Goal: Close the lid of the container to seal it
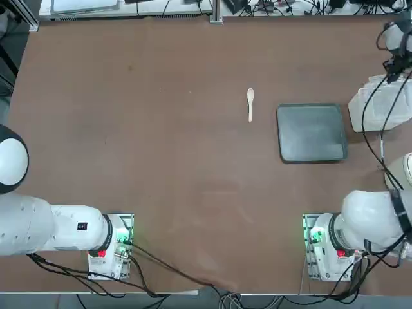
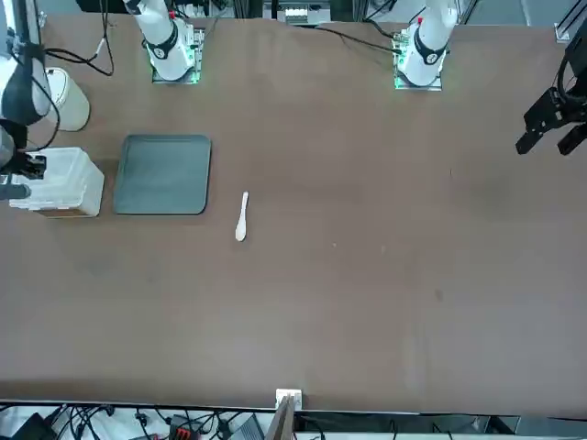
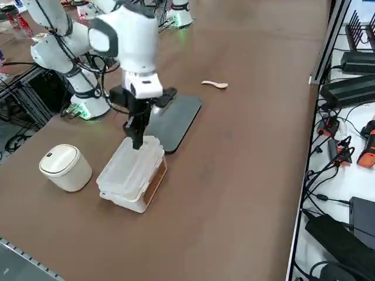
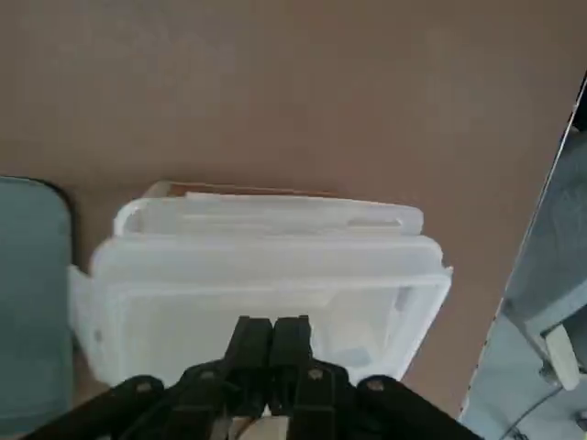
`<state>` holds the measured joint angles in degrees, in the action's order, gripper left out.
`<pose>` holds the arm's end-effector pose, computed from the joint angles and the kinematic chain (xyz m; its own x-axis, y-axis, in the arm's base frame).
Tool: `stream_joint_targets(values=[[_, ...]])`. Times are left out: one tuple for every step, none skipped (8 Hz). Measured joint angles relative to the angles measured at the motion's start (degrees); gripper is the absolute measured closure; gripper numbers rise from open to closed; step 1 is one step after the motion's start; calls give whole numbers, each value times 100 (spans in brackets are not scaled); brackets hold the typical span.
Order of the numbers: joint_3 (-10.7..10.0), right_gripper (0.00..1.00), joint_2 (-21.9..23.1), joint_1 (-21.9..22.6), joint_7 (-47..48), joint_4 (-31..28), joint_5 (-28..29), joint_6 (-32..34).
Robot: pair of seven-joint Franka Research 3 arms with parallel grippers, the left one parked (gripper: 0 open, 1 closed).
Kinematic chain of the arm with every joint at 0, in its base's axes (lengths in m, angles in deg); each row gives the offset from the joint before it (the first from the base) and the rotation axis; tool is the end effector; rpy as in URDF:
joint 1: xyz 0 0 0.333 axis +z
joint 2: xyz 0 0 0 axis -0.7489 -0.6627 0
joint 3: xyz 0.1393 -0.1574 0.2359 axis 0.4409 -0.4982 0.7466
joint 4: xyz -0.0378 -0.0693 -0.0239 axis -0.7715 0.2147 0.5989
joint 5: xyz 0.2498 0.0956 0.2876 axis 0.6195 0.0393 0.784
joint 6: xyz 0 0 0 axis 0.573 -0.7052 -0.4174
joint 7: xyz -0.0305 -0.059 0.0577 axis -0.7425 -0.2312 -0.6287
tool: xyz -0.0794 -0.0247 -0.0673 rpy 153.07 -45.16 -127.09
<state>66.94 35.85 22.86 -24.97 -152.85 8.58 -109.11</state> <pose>0.5122 -0.2329 0.3761 0.9832 0.1129 -0.1433 0.1515 -0.9431 0.2959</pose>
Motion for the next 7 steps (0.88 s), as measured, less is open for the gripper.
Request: stream_joint_targets(values=[[-1,99,-23,-132,-56,-136,0,-239],[1,99,-51,-177,-65,-203,0,-353],[2,99,-67,-190,-66,-236,0,-443],[3,99,-87,-197,-101,-248,1,-531],[3,99,-148,-202,-139,-252,2,-667],[3,99,-242,-216,-151,-253,2,-818],[3,99,-326,-238,-158,-253,2,-938]])
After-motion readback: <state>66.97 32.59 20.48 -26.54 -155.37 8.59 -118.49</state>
